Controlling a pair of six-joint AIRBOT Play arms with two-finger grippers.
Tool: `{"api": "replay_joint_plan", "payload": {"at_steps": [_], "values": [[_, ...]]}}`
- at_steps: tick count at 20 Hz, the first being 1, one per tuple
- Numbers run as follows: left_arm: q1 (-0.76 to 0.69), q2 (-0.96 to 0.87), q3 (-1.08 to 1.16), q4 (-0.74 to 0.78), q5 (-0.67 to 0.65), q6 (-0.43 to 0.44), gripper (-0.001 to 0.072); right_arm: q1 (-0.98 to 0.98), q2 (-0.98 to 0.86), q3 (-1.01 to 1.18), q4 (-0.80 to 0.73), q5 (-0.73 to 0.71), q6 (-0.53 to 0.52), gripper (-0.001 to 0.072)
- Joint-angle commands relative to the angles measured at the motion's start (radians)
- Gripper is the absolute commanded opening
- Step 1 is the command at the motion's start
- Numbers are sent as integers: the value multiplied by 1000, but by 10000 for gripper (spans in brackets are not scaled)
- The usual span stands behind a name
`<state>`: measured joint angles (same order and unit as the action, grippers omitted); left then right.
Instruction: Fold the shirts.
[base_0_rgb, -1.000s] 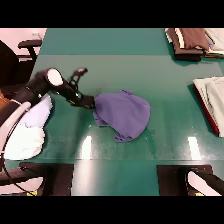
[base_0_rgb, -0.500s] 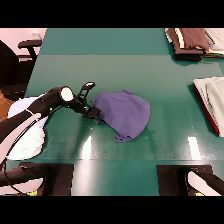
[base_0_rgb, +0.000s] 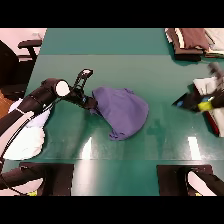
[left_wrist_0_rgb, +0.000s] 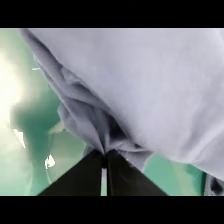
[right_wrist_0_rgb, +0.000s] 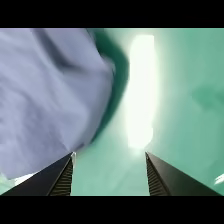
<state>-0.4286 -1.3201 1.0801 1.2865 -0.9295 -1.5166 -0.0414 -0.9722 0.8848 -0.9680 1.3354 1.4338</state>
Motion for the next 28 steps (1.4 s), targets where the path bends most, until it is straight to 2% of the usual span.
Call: {"api": "replay_joint_plan", "payload": {"at_steps": [1, 5, 9, 10, 13, 14, 16, 19, 21, 28], "values": [[1, 6, 6, 23, -5, -4, 25, 22, -56, -319, 221, -219, -88, 513], [1, 6, 6, 23, -7, -3, 25, 134, -220, -312, 392, -354, -169, 513], [1, 6, 6, 23, -11, -2, 25, 260, -371, -156, 401, -404, -171, 510], [1, 6, 6, 24, -14, -2, 26, 282, -396, -119, 399, -420, -171, 467], [1, 6, 6, 54, -15, -5, 25, 308, -435, -25, 388, -464, -171, 71], [1, 8, 6, 75, -15, -23, 25, 302, -434, 2, 379, -463, -171, 18], [1, 27, 7, 166, -11, -69, 25, 270, -405, 71, 316, -420, -170, 17], [1, 128, 30, 391, -6, -156, 25, 193, -279, 216, 183, -324, -170, 16], [1, 228, 87, 468, -6, -153, 24, 144, -176, 331, 104, -253, -170, 16], [1, 546, 427, 468, -6, -151, 24, 17, 108, 690, -4, -55, -140, 16]]}}
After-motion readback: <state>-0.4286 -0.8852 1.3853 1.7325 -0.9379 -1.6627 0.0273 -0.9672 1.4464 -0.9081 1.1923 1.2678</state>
